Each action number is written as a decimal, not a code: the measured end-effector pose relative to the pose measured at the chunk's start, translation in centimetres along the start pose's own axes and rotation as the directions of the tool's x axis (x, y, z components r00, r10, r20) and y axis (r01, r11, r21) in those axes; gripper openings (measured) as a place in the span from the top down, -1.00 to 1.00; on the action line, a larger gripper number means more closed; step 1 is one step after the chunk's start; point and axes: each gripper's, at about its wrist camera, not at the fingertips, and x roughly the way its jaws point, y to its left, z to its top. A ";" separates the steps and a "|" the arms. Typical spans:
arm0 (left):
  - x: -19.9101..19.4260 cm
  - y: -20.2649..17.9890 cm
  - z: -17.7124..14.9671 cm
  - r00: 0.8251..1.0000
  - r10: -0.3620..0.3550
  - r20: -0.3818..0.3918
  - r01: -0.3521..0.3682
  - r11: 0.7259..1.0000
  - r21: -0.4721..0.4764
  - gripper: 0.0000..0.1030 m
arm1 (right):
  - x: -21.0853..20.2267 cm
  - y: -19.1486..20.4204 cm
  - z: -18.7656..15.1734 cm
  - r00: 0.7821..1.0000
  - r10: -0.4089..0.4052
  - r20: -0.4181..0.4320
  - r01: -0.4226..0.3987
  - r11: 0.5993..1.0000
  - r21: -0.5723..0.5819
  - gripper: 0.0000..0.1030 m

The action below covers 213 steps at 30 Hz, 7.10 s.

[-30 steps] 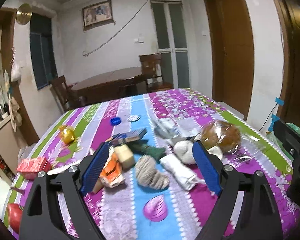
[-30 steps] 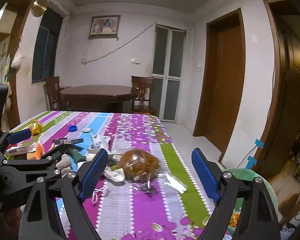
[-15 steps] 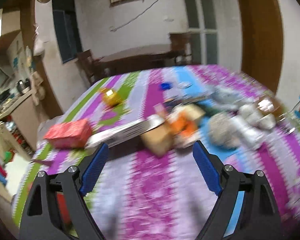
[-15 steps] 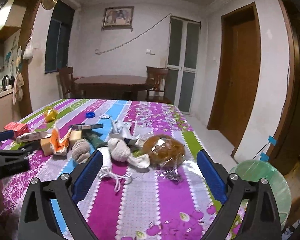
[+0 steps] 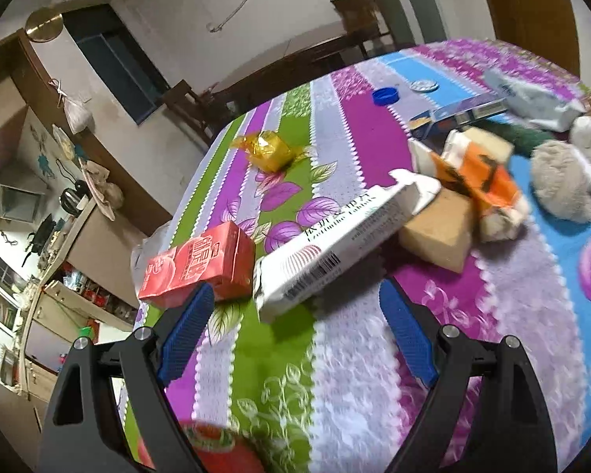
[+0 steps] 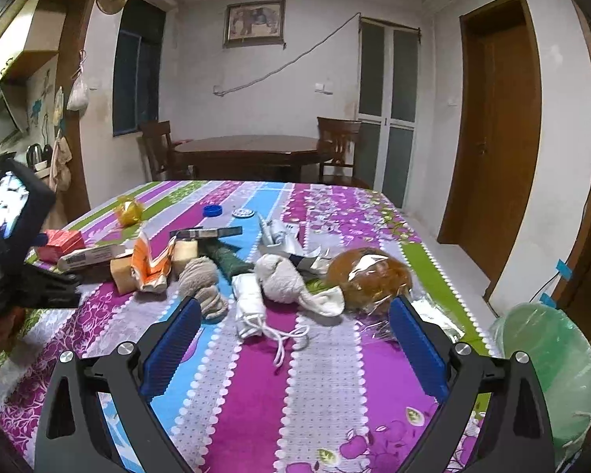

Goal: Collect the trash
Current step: 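Grasp the white medicine box with the left tool while the right tool grasps the orange wrapper, then regrip the white medicine box with the left tool, lifting it, then carry both items to the green bin and open both tools to drop them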

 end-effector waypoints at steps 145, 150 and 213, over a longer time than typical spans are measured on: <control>-13.5 -5.5 4.2 0.859 -0.436 0.268 0.461 0.887 -0.033 0.26 | -7.5 -12.9 1.5 0.990 0.142 -0.021 -0.137 0.979 0.151 0.76; -15.2 -10.5 7.0 0.819 -0.494 0.291 0.500 0.864 0.059 0.26 | -8.6 -16.9 2.6 0.998 0.062 -0.030 -0.057 0.985 0.166 0.76; -20.6 -41.7 10.6 0.569 -0.818 -0.080 0.695 0.427 0.578 0.01 | -7.8 -39.1 -3.9 0.862 -0.146 -0.486 0.354 0.859 0.369 0.48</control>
